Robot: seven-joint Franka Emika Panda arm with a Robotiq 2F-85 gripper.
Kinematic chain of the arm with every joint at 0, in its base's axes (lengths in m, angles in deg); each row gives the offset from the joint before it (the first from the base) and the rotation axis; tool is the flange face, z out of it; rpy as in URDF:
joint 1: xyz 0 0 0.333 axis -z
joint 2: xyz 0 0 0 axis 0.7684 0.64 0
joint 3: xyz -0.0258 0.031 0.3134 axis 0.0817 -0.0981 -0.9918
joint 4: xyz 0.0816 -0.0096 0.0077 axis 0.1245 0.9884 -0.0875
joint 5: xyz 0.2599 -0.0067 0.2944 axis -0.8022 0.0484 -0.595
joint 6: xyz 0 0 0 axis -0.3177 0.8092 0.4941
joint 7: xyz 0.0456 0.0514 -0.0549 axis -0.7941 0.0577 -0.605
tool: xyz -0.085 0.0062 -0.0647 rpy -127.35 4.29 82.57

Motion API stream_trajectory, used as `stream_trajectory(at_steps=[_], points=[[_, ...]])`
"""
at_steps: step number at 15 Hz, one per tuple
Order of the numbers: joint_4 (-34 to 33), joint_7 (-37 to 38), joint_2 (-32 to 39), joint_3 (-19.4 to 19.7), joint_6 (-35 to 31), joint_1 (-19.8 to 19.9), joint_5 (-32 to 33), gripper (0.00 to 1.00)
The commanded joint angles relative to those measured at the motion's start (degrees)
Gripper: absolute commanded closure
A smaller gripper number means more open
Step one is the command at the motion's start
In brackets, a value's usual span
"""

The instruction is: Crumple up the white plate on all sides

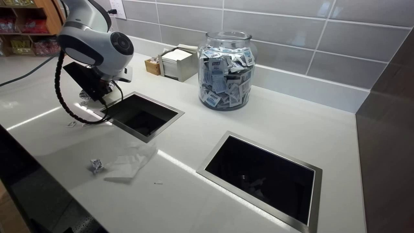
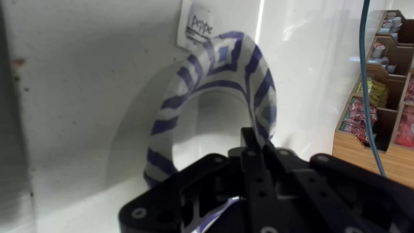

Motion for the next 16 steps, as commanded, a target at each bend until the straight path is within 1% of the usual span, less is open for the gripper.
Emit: stream_trajectory(at_steps=[1, 3, 7, 11, 16], points=[[-0.32, 0.48, 4.68, 1.57, -3.48, -2.31, 1.0, 0.99], [-0.45, 2.22, 4.93, 1.89, -4.53, -3.02, 2.2, 0.99], [-1.01, 7.52, 4.85, 1.84, -8.95, -5.59, 7.8, 0.99], [-1.54, 12.77, 4.6, 0.99, -13.37, -7.91, 15.29, 0.99], [-1.31, 18.96, 4.33, 0.08, -17.28, -9.51, 25.48, 0.99]])
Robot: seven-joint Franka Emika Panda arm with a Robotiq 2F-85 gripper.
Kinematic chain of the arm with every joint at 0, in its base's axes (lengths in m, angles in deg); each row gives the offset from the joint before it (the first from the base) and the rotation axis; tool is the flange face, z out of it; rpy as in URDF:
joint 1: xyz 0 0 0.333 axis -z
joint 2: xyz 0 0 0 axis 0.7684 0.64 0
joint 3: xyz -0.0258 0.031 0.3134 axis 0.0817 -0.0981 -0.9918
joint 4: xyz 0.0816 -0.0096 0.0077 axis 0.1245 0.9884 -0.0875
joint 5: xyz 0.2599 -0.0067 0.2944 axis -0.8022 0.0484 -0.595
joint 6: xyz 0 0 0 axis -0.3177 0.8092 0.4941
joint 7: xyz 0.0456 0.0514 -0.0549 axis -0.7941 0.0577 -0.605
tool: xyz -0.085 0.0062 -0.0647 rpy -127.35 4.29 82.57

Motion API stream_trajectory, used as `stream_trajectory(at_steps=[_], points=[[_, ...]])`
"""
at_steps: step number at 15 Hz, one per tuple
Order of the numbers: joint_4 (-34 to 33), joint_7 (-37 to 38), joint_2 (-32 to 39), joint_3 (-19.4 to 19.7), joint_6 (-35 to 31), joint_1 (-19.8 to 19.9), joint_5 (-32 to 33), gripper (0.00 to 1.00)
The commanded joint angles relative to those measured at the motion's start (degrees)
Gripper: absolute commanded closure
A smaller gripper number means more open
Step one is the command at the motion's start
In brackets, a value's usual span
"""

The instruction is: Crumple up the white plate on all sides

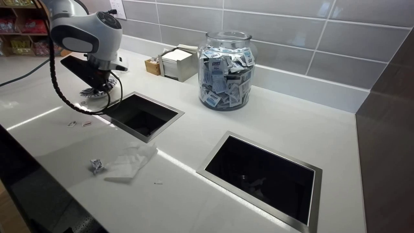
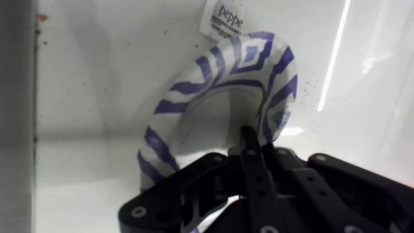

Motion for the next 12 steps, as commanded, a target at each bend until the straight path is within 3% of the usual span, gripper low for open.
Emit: stream_trajectory(at_steps=[1, 12], points=[[0.95, 4.53, 4.73, -0.47, -7.9, -2.05, 9.39, 0.99], [1.67, 23.21, 2.08, -1.68, -11.75, -4.78, 37.57, 0.99]])
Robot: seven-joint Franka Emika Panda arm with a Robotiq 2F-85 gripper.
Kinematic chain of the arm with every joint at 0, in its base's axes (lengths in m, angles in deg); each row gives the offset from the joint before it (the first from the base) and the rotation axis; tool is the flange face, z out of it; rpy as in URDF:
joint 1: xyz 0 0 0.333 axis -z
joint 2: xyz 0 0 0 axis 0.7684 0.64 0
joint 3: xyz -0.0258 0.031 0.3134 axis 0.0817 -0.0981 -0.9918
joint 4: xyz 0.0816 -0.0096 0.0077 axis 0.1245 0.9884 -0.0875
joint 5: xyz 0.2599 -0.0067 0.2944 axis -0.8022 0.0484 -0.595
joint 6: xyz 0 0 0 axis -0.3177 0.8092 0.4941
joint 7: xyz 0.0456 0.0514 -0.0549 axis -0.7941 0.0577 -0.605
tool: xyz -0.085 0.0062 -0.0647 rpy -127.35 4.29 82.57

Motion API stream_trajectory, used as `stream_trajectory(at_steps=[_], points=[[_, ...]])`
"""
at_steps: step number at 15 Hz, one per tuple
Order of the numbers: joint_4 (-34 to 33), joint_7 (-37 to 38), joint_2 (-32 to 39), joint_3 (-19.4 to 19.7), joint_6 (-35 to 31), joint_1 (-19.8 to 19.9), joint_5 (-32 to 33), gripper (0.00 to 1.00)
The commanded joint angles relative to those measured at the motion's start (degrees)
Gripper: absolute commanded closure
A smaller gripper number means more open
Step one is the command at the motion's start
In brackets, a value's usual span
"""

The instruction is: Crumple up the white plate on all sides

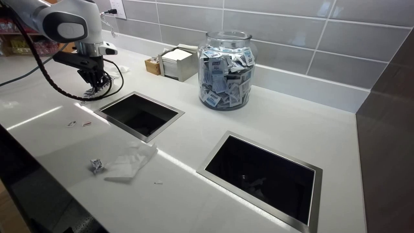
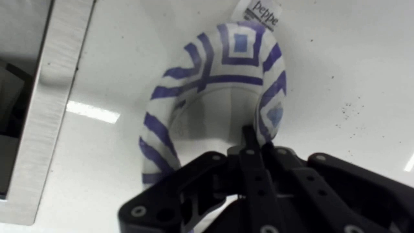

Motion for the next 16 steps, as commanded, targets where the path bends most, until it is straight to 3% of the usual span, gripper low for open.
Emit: stream_trajectory(at_steps=[1, 3, 11, 13, 16], points=[[1.82, 5.94, 2.85, 1.25, -4.8, -0.89, 10.3, 0.99], [1.93, 8.55, 1.32, 1.33, -4.85, -1.14, 14.04, 0.71], [3.84, 11.55, -1.33, 0.51, -12.0, -0.89, 20.2, 0.13], [4.46, 10.87, -1.81, -0.06, -14.7, -0.52, 19.15, 0.01], [5.22, 9.15, -2.39, -1.44, -18.04, 0.34, 16.62, 0.0]])
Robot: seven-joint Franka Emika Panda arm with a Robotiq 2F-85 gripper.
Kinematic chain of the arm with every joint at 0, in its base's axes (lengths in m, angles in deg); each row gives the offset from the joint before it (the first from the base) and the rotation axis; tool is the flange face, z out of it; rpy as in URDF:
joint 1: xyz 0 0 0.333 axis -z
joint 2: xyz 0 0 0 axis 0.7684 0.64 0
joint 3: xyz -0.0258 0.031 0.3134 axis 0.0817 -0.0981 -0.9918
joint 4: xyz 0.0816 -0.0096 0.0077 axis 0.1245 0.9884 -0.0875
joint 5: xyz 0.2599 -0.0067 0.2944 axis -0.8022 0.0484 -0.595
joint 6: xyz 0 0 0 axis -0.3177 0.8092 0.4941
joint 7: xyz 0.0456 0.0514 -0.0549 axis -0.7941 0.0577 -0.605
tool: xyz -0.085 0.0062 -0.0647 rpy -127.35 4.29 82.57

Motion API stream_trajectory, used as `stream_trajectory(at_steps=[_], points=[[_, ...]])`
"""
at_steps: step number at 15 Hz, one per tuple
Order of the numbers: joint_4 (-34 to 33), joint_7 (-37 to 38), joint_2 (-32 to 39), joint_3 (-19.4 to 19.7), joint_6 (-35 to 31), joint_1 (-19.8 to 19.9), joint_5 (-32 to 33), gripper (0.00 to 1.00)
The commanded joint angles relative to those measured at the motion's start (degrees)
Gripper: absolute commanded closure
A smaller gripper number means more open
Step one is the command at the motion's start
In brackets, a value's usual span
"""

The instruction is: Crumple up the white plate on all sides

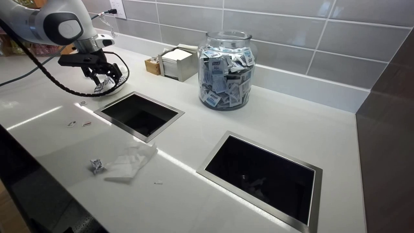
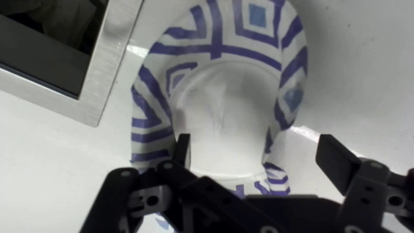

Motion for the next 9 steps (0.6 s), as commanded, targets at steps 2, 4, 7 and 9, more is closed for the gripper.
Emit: stream_trajectory(at_steps=[2, 4, 7, 9], points=[[2.99, -0.9, -2.4, -2.07, -4.36, 1.1, -1.97, 0.0], [3.05, -1.34, -3.29, -2.86, -4.47, 1.24, -2.68, 0.0], [3.08, -0.75, -5.7, -3.36, -2.86, 0.89, -2.91, 0.0], [3.3, 1.07, -7.83, -2.48, -1.27, 0.44, -1.33, 0.0]])
